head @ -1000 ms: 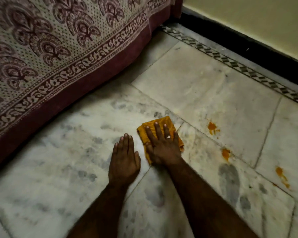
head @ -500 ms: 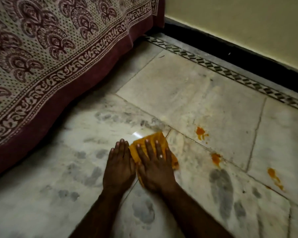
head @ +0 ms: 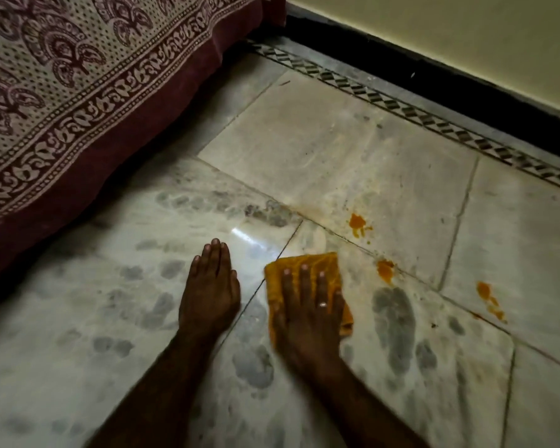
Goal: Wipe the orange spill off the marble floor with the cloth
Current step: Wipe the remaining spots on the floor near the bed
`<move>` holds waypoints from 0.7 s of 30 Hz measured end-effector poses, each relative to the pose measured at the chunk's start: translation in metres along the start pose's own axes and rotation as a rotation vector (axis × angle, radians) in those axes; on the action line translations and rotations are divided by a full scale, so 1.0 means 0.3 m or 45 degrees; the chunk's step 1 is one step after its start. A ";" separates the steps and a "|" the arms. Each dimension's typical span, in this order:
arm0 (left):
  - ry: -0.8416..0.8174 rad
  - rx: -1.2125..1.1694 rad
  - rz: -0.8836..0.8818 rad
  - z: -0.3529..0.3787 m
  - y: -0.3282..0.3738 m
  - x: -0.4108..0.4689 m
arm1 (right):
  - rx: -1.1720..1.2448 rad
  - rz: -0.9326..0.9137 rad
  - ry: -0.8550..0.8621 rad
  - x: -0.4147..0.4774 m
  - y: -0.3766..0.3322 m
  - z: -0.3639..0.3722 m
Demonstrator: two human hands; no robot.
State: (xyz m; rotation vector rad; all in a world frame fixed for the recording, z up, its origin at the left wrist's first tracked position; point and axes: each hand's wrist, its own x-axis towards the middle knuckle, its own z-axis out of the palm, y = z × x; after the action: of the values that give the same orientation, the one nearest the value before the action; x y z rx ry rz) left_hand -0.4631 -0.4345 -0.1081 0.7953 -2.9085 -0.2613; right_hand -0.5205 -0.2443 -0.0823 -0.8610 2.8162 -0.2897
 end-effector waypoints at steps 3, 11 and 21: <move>-0.005 0.034 0.003 0.012 -0.003 0.000 | -0.030 -0.224 0.006 0.053 -0.059 0.012; -0.100 -0.029 0.128 0.026 0.120 0.016 | -0.108 0.157 -0.087 0.160 0.223 -0.078; -0.090 -0.048 0.327 0.077 0.370 -0.039 | -0.096 0.150 0.098 -0.168 0.222 -0.018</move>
State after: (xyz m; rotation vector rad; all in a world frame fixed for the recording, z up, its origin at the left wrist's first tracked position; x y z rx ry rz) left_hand -0.5114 -0.3313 -0.1099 0.4076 -3.0185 -0.3231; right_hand -0.5161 -0.1609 -0.0870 -0.7096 2.9522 -0.2055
